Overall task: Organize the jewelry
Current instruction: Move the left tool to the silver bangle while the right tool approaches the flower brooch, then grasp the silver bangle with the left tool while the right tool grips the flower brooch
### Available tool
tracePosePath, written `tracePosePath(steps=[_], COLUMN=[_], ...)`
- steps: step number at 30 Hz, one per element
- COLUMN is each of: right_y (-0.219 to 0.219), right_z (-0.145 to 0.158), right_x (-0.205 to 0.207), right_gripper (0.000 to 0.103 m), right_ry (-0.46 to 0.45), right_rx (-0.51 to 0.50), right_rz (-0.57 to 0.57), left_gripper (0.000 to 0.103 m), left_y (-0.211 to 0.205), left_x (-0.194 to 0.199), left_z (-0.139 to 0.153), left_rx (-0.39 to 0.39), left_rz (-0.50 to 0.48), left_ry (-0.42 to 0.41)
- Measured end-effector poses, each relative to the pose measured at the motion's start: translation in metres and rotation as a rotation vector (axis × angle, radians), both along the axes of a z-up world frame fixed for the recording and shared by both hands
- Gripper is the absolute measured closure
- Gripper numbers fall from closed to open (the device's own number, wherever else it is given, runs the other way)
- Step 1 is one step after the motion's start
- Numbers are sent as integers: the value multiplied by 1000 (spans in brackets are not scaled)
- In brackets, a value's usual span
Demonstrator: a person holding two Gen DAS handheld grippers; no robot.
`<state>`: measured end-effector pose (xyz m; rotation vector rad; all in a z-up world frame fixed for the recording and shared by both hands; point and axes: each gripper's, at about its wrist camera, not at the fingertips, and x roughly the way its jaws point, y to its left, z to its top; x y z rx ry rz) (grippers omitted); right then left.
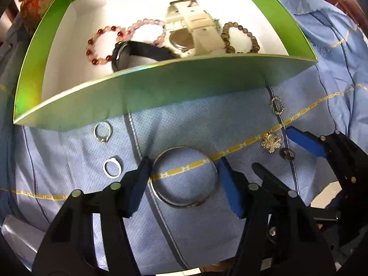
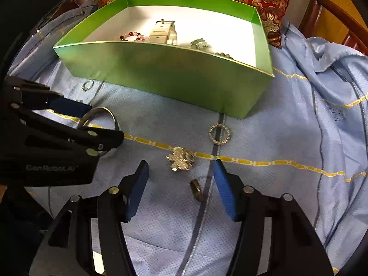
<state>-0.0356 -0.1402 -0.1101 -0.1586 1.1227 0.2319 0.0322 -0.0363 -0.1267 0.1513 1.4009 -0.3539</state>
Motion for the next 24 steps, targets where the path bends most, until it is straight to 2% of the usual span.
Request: tracePosePath(steps=[10,12,15,16,20,24], right_y=[9,8,8,8,2,-11], right_z=[-4,-4,-3,-2,2,22], right_x=[10,9,7,7,2,-1], right_gripper=[45,51,66,76,77,77], right_ry=[-14,-15,-15,-14,-10,-34], right_rx=[-1,1,9,13,48,144], right_rz=[22,30,40,46,34,14], left_gripper=[40,42,43,43,43,43], left_y=[9,3,-7,-9,-8,0], left_x=[-1,-1,-4,-5,-6,-5], left_z=[-1,-3,-6,-4,-2,6], left_rx=[4,18,25,23,19,-12], left_rz=[-6,-15,-15,-14,-8,-7], left_ry=[10,3,-5,-5,-9,-25])
